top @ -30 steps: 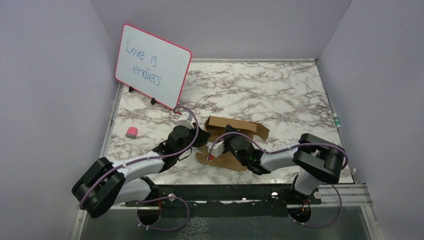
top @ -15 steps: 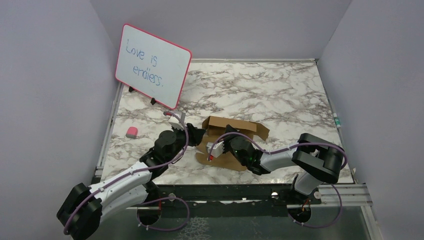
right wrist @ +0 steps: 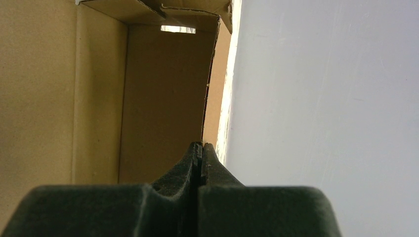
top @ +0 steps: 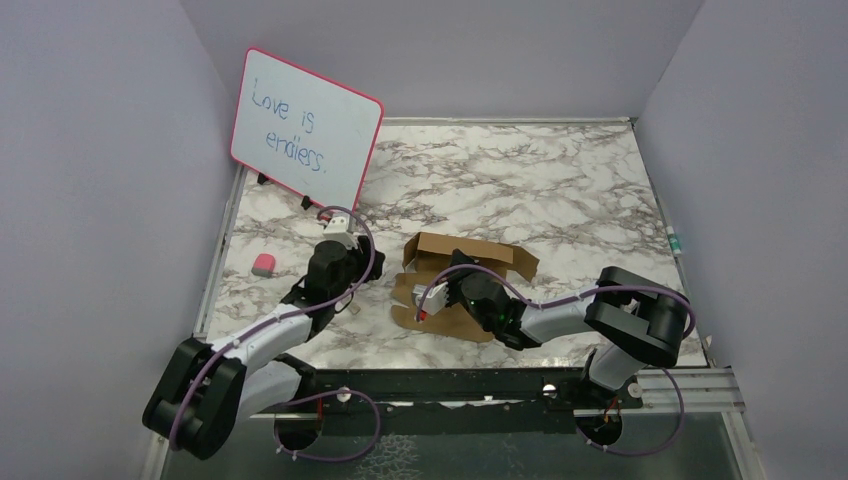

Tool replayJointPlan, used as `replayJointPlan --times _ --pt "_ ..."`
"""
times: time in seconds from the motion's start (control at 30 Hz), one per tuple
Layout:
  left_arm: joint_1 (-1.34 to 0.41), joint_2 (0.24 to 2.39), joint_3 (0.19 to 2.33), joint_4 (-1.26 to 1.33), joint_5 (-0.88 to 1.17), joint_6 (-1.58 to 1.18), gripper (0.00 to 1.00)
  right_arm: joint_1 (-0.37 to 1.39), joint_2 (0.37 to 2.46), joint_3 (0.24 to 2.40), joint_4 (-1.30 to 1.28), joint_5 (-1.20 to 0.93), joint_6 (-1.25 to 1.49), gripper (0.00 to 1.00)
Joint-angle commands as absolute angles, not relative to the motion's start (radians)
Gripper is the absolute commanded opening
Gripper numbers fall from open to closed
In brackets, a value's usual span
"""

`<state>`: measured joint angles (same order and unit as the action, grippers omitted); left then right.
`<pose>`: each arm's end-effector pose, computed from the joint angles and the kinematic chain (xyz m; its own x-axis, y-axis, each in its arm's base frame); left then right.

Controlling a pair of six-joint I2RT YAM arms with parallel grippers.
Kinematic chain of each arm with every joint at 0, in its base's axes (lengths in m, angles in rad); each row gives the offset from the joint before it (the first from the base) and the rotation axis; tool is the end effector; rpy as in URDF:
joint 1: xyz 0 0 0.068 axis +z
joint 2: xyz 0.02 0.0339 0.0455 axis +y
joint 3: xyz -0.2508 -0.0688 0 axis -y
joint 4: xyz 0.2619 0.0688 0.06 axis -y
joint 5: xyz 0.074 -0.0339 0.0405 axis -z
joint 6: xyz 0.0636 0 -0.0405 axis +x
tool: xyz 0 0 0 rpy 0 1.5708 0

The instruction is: Fold the paper box

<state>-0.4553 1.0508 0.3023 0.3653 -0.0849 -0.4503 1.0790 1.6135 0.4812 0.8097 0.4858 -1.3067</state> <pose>0.2319 -0.1075 0.1455 -0.4623 -0.2565 -0.8488 0.1847 0.9084 -0.3751 0.1772 0.2678 0.1111 0.5115 -0.8529 -0.1047 -0.2934 -0.0589 -0.9542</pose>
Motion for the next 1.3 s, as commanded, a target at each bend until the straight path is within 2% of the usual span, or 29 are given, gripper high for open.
replayJointPlan --times 0.0,0.43,1.27 --pt "-0.453 1.136 0.328 0.470 0.033 -0.392 0.54 1.086 1.604 0.468 0.752 0.480 -1.284 0.01" --pt "-0.474 1.297 0.334 0.622 0.214 -0.358 0.56 1.088 1.597 0.485 0.698 0.455 -1.260 0.01" --pt "-0.581 1.410 0.353 0.753 0.151 -0.301 0.57 1.101 1.570 0.517 0.586 0.403 -1.194 0.01"
